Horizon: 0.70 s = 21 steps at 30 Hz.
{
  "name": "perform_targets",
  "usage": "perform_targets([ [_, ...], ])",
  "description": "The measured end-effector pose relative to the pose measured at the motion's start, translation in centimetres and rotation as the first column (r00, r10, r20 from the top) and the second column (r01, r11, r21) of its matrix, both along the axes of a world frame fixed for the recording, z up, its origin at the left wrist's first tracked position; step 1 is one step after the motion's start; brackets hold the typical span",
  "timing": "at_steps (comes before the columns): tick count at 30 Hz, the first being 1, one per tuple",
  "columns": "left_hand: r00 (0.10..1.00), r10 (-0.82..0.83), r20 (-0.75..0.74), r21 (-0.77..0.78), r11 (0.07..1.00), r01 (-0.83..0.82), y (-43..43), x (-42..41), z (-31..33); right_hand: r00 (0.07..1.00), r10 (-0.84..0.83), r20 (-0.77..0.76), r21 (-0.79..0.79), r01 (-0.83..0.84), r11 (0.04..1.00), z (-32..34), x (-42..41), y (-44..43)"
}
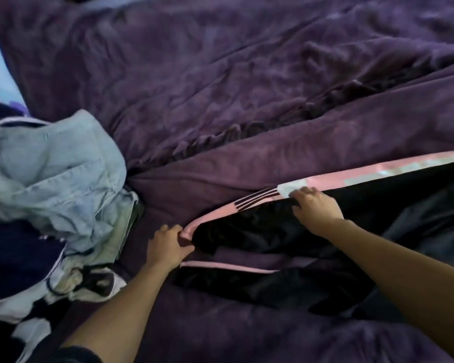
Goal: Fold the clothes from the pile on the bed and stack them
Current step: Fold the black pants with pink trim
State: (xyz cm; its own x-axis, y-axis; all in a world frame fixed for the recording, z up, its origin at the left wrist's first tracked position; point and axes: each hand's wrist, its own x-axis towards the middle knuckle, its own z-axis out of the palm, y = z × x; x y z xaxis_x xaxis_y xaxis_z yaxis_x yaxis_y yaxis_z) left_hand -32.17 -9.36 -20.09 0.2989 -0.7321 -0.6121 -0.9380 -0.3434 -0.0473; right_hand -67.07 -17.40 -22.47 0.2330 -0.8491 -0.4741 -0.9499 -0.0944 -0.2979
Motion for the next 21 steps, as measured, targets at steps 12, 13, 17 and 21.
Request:
perform_targets([
  [12,0.804,0.344,-0.485,0.048,0.929,-0.368,0.1,4.3,-5.7,0.991,-0.136,-0.005,-0.061,0.135,0.989,-3.0,9.3,-2.9],
  [13,0.783,0.344,-0.517,0.058,0.927,-0.37,-0.2,3.7,-5.9,0.99,-0.138,-0.01,-0.073,0.137,0.988,-2.8,9.4,-3.3],
  [17,0.532,0.488,-0.692,-0.064,0.692,-0.719,-3.6,3.6,-5.7,0.987,-0.156,-0.044,-0.11,0.151,0.982,-2.3,9.6,-5.6],
  [21,0.476,0.461,-0.749,-0.205,0.521,-0.828,-10.0,7.6,-4.8,0.979,-0.201,-0.024,-0.12,0.196,0.973,-3.3,11.2,-8.7],
])
